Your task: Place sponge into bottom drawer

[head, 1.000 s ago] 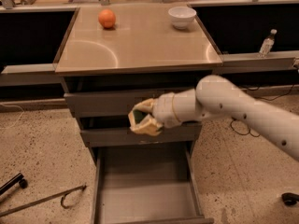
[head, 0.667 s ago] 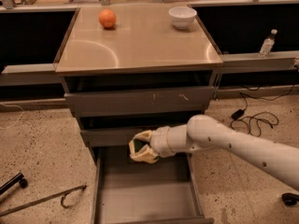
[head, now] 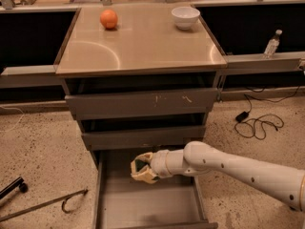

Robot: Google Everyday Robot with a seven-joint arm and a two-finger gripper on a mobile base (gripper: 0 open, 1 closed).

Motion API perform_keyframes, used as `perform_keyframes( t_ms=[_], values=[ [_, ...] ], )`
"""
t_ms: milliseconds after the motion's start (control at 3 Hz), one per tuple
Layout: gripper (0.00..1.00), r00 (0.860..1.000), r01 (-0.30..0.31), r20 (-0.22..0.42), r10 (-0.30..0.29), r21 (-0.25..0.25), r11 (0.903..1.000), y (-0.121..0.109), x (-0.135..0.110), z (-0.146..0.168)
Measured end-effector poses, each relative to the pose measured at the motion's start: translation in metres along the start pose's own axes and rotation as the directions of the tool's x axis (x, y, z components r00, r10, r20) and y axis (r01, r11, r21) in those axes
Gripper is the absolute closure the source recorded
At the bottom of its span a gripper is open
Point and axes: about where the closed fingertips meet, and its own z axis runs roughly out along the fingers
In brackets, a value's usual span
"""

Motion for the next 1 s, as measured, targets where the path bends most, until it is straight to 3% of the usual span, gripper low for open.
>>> perform_keyframes(
  t_ms=[333, 667, 1000],
  values=[
    [1.0, 1.0, 0.002, 0.0, -0.002, 0.001, 1.0, 0.0, -0.001, 0.0],
    [1.0, 0.999, -0.033, 0.015, 0.033, -0.001, 0.9994, 0.008, 0.024, 0.02],
    [1.0, 0.994, -0.105, 0.03, 0.103, 0.043, 0.9936, 0.015, 0.091, 0.059]
  ],
)
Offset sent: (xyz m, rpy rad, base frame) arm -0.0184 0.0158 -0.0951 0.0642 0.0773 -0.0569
